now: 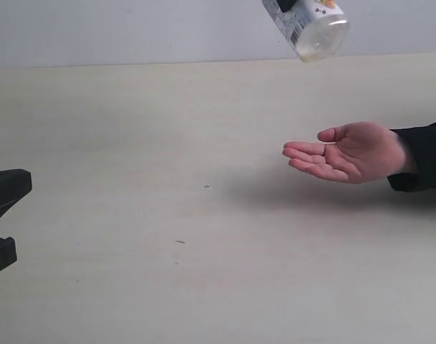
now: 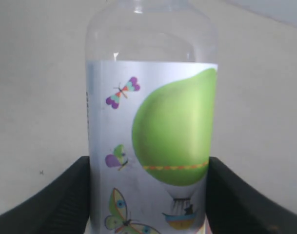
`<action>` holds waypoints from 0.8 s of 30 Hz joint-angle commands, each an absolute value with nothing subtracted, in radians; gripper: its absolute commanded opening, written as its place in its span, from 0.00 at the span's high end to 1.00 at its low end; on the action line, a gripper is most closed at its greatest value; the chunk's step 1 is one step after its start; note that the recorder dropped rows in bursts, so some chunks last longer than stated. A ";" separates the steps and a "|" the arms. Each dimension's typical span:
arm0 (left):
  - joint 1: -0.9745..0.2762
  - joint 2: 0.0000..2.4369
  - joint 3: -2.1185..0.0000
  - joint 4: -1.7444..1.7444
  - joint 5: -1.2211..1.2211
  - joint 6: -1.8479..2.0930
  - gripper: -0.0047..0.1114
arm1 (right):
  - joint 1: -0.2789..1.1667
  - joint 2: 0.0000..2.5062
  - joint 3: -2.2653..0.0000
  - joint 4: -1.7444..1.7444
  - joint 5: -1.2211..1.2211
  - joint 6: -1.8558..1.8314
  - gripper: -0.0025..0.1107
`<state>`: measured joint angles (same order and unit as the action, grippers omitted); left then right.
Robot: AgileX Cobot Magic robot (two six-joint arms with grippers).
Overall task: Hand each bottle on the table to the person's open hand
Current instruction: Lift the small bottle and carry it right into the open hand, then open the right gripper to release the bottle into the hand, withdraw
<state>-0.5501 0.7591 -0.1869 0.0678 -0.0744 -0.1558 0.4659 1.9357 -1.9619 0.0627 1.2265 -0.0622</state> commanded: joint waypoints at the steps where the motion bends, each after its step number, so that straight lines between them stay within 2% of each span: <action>1: -0.546 0.753 -0.184 0.067 -0.085 -0.165 0.96 | 0.466 1.814 -1.802 0.051 1.221 0.000 0.98; 12: -0.546 0.753 -0.184 0.067 -0.085 -0.165 0.96 | 0.466 1.573 -1.454 0.048 1.221 0.177 0.98; 20: -0.546 0.753 -0.184 0.067 -0.085 -0.165 0.96 | 0.466 1.552 -1.285 0.044 1.221 0.209 0.98; 24: -0.546 0.753 -0.184 0.067 -0.085 -0.165 0.96 | 0.466 1.552 -1.222 0.044 1.104 0.242 0.98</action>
